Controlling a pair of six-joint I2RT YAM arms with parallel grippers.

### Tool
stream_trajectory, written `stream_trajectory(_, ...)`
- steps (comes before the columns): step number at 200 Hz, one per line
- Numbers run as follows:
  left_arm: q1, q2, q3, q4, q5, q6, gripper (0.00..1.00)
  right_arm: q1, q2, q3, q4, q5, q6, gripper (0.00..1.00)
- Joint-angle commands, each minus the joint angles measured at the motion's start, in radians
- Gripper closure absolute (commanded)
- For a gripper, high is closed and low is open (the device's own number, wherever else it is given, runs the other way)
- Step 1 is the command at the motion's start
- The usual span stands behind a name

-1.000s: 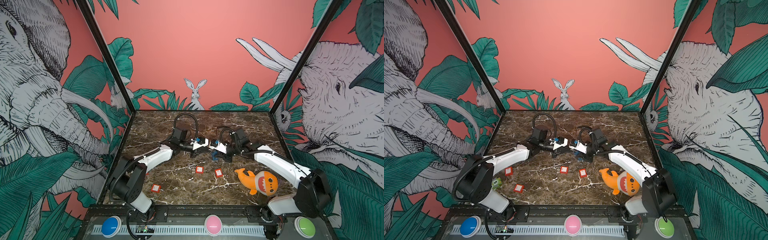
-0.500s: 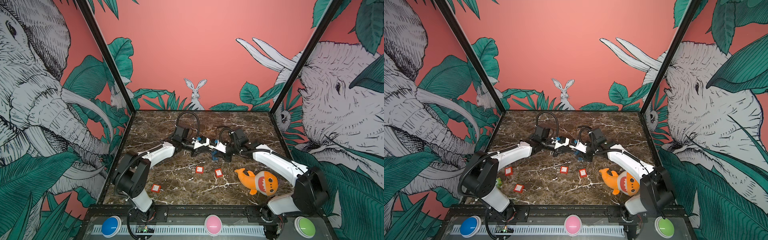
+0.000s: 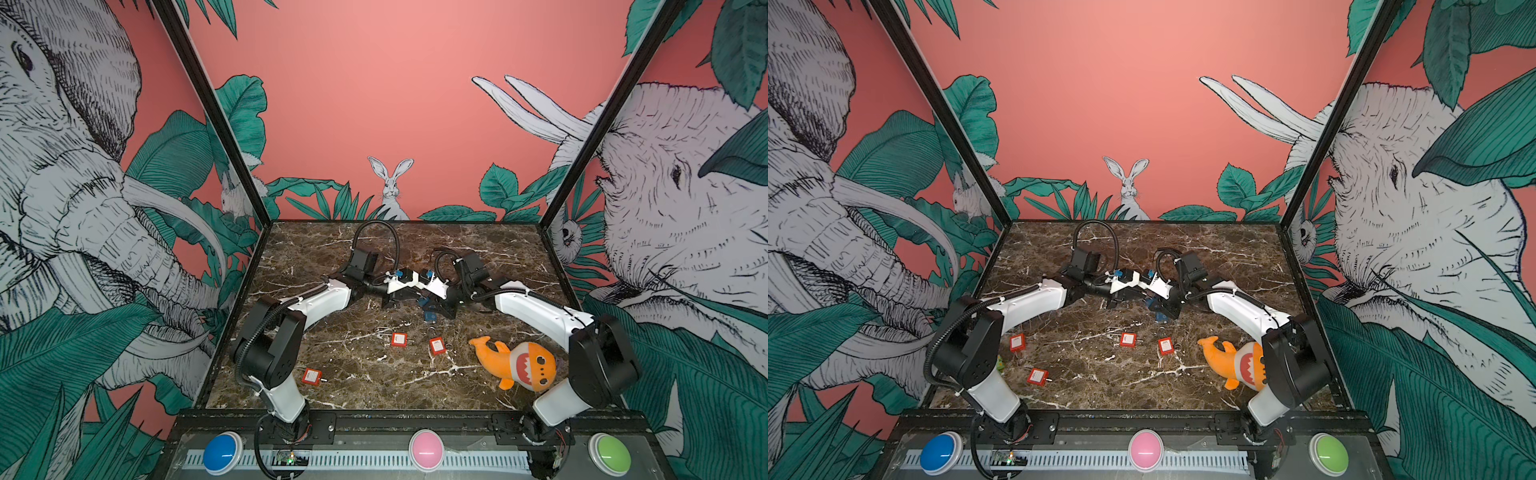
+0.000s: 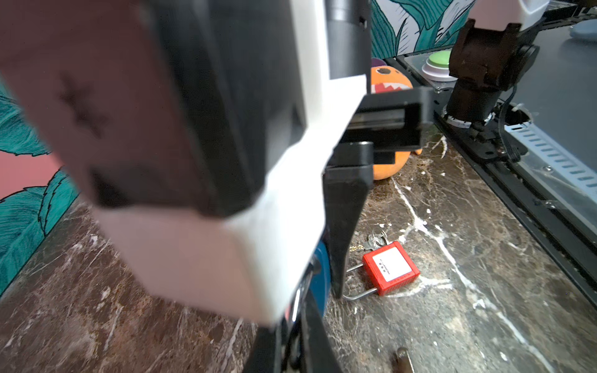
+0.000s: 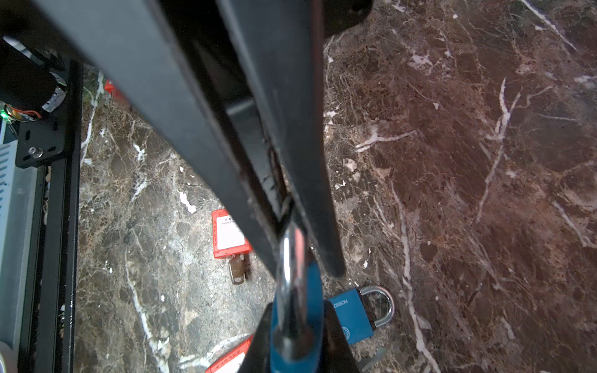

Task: Lock with the key

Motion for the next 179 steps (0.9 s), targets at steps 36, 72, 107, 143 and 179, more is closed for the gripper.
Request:
stream_trajectory(36,-0.108,0.044,-0.022,-0.139,0.219,0.097,1.00,-0.012,0.000,0.158,0.575,-0.137,0.130,1.00)
stream_trajectory(72,-0.109,0.049,-0.018,-0.226,0.215,0.161,1.00,-0.035,-0.022,0.147,0.600,-0.148,0.148,1.00)
stream_trajectory(107,-0.109,0.043,-0.022,-0.318,0.188,0.232,1.00,-0.057,-0.053,0.138,0.578,-0.190,0.151,1.00)
stream_trajectory(143,-0.097,0.036,-0.018,-0.369,0.189,0.269,1.00,-0.076,-0.085,0.107,0.556,-0.211,0.155,1.00)
stream_trajectory(179,-0.096,0.069,0.031,-0.502,0.197,0.361,1.00,-0.076,-0.093,0.132,0.490,-0.206,0.092,1.00)
